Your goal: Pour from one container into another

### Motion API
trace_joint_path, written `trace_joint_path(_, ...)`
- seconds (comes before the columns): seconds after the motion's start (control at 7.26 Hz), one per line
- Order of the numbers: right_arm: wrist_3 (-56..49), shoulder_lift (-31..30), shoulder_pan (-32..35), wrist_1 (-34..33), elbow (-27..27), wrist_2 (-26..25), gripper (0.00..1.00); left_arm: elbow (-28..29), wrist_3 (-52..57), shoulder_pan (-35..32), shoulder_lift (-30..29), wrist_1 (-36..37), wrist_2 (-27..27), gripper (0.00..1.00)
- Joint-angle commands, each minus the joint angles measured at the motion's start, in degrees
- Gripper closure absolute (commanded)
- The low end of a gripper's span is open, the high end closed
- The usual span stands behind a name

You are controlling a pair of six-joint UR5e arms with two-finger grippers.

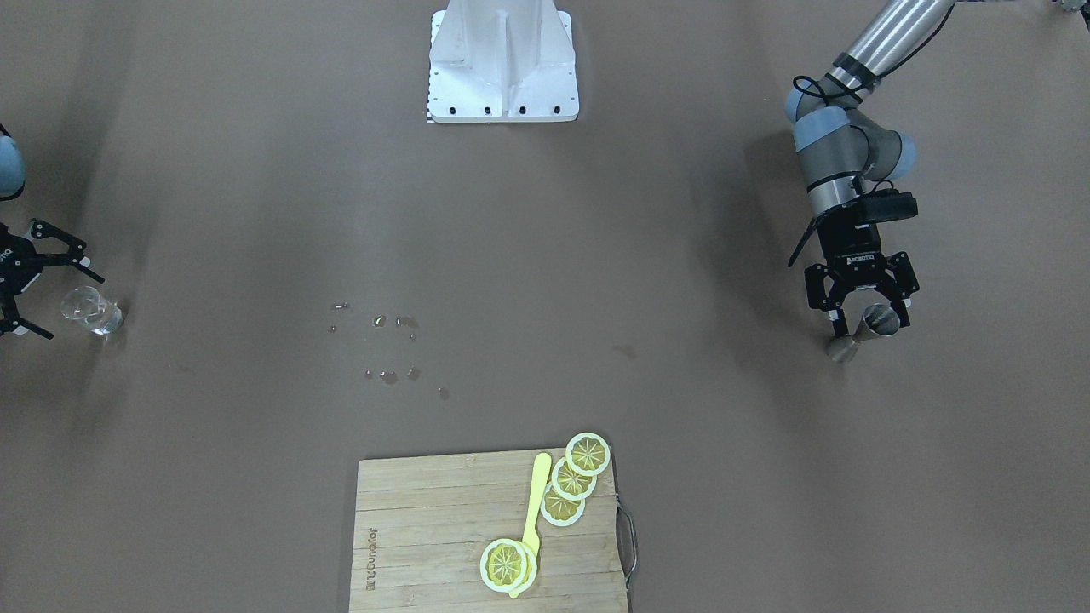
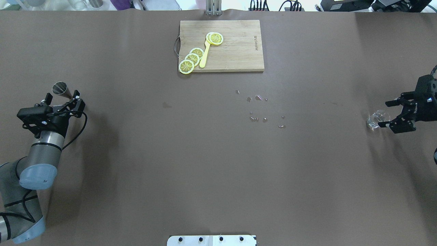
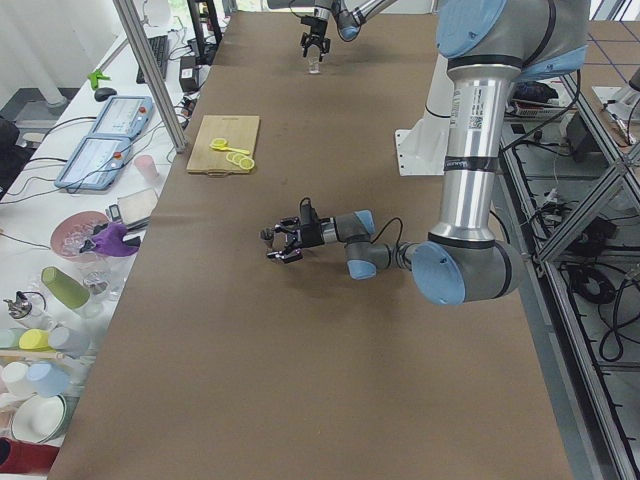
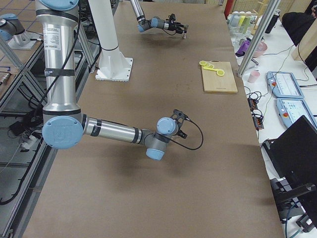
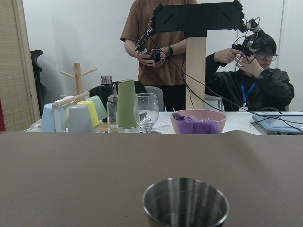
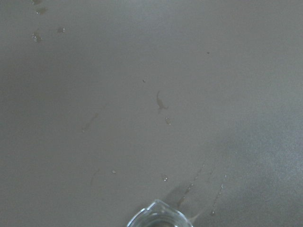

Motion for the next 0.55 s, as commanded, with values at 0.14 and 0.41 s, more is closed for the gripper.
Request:
trace_joint_path(0.14, 0.16, 0.09, -1.27, 0.15, -0.7, -1.52, 0.0, 0.03, -2.2, 0.2, -0.41, 2.36, 0.0, 0.03)
trace_joint_path(0.41, 0.16, 1.31, -2.32, 0.15, -1.84, -2.4, 0.0, 0.03, -2.2, 0.2, -1.11, 3.32, 0.08, 0.06)
